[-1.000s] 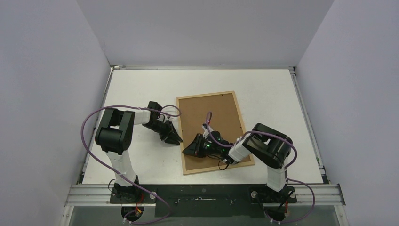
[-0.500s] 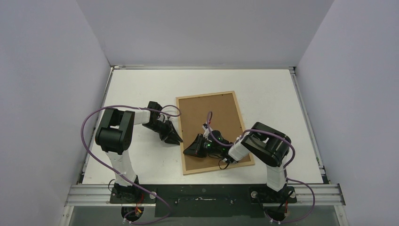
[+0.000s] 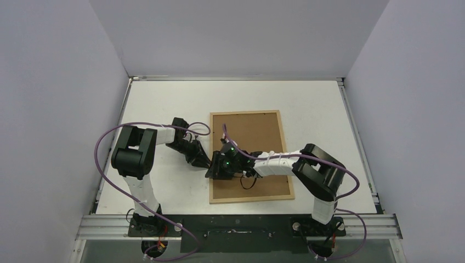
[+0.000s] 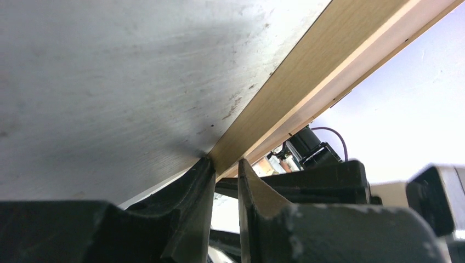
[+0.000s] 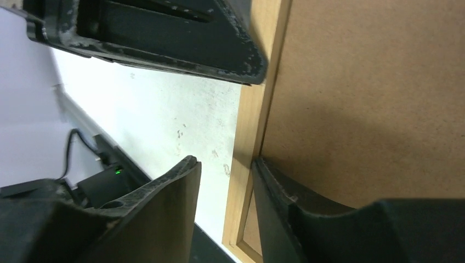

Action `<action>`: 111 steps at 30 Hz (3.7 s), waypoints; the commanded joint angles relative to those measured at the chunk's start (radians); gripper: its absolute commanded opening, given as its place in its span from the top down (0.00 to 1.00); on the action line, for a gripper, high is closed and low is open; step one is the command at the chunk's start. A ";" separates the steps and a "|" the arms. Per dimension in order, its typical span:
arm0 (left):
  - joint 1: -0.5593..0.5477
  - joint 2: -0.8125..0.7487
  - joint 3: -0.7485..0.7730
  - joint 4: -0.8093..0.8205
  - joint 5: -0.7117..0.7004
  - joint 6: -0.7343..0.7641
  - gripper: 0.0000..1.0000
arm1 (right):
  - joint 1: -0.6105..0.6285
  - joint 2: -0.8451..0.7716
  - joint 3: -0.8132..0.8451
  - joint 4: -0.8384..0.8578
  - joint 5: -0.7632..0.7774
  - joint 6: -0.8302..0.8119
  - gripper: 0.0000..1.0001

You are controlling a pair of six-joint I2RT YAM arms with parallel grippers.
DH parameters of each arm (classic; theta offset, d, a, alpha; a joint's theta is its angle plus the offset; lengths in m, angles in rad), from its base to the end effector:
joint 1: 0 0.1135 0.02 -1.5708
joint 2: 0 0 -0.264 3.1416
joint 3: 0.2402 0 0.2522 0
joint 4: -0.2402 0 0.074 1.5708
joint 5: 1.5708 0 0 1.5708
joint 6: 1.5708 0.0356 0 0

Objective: Put the photo into the frame
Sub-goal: Install the photo frame at the center of the board, then adjust the photo frame at the center of the board, then install the photo frame at the center of the board.

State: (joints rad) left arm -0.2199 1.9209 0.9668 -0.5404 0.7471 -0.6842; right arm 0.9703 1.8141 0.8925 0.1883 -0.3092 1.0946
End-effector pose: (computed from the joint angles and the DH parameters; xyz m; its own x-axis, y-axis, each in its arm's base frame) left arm 0.2961 -0.0910 0.0965 -0.8872 -0.2768 0.3692 -0.4518 0.6836 -0.5732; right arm 0.1943 0.3029 0.1386 -0.9854 0.0595 -0.1596 -0.0827 0.6520 0.7537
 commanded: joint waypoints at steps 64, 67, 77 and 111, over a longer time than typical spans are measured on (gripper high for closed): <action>-0.069 0.515 0.924 -0.027 -0.322 0.187 0.48 | -0.493 -0.323 -0.089 -0.350 -0.165 -0.306 0.14; -0.065 0.514 0.933 -0.003 -0.341 0.196 0.47 | -0.440 -0.366 -0.105 -0.289 -0.082 -0.228 0.14; -0.042 0.414 1.013 -0.202 -0.597 0.278 0.36 | -0.360 -0.485 -0.022 -0.627 0.253 -0.215 0.14; 0.022 -0.201 -0.015 -0.104 -0.499 -0.058 0.43 | -0.155 0.072 0.103 0.039 -0.507 -0.235 0.88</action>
State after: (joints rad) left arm -0.1925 1.6730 0.9386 -0.6746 0.2707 -0.7311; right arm 0.8124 1.8568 0.9859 0.1551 -0.7979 0.8543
